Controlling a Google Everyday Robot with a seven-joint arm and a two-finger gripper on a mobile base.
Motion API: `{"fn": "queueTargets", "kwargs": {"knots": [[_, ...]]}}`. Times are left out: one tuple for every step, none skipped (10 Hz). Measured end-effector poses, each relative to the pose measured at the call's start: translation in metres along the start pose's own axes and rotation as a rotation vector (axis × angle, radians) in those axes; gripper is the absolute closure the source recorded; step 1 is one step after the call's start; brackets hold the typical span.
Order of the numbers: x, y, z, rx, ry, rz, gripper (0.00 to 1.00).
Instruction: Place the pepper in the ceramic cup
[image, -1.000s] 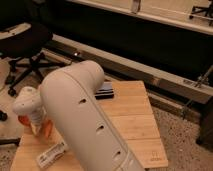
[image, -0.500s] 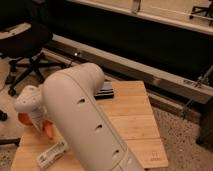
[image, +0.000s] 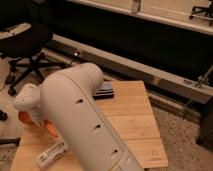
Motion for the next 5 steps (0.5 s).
{"fn": "queueTargets", "kwargs": {"knots": [[0.002, -0.003, -0.003, 0.001, 0.001, 0.006, 0.56], [0.005, -0.013, -0.009, -0.001, -0.002, 0.025, 0.56], [0.008, -0.022, -0.015, -0.008, -0.017, 0.047, 0.56], [0.011, -0.030, -0.025, -0.029, -0.045, 0.073, 0.56], [0.012, -0.041, -0.040, -0.051, -0.090, 0.101, 0.56]]}}
